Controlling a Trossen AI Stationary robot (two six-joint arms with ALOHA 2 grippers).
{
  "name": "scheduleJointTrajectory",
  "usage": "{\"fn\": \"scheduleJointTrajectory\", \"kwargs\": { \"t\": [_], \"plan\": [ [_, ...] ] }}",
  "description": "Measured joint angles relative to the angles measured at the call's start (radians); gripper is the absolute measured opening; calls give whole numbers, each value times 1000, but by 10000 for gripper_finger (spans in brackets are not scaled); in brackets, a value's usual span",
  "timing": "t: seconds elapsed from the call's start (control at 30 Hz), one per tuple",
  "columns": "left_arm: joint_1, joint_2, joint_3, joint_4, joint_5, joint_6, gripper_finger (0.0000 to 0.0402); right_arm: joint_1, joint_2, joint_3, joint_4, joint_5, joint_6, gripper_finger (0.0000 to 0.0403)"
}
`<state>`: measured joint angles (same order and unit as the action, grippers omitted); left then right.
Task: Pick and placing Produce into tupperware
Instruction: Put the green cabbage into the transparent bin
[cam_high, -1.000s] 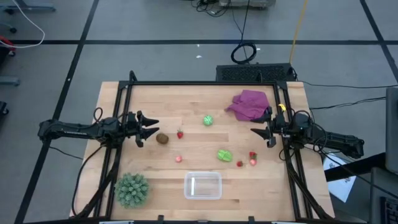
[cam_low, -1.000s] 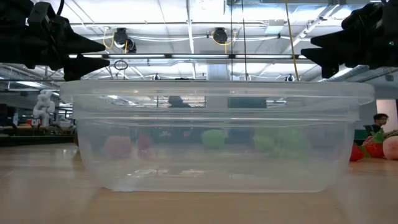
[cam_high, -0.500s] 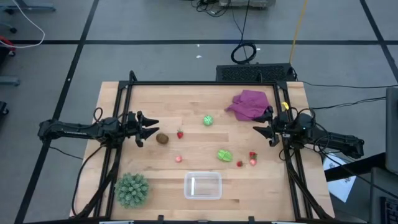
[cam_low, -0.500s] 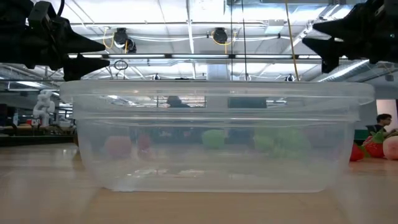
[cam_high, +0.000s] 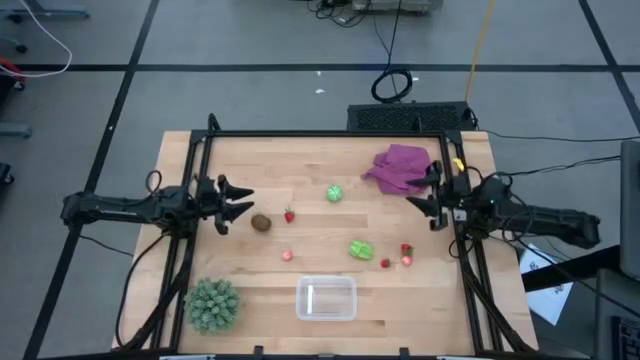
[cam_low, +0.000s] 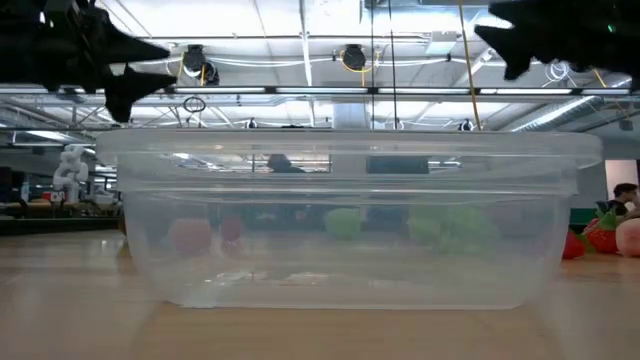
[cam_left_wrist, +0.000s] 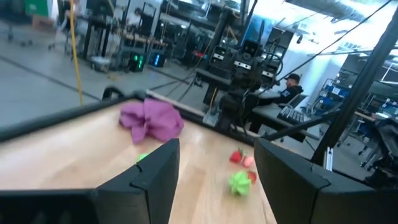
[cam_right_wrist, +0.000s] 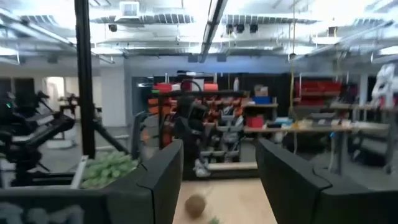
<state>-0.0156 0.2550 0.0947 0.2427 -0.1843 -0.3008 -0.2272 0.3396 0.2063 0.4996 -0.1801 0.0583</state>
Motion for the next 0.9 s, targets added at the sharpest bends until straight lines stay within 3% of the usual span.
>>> {"fn": "scheduleJointTrajectory", "kwargs": {
  "t": [0.1,0.2,0.33,0.47,0.67,0.9],
  "plan": [
    [0,0,99,-108,0,66,212,0,217,146,-12,-4,-62,194],
    [0,0,221,-323,-3,93,212,14,460,333,-82,-4,-106,194],
    [0,0,363,-596,-17,62,212,44,780,600,-335,6,-209,194],
    [0,0,444,-803,-26,-1,212,67,1008,808,-548,107,-301,194],
    [0,0,467,-991,-27,-82,212,77,1185,955,-770,210,-236,194],
    [0,0,467,-1069,-53,-104,212,71,1230,1080,-909,310,-167,204]
  ]
}}
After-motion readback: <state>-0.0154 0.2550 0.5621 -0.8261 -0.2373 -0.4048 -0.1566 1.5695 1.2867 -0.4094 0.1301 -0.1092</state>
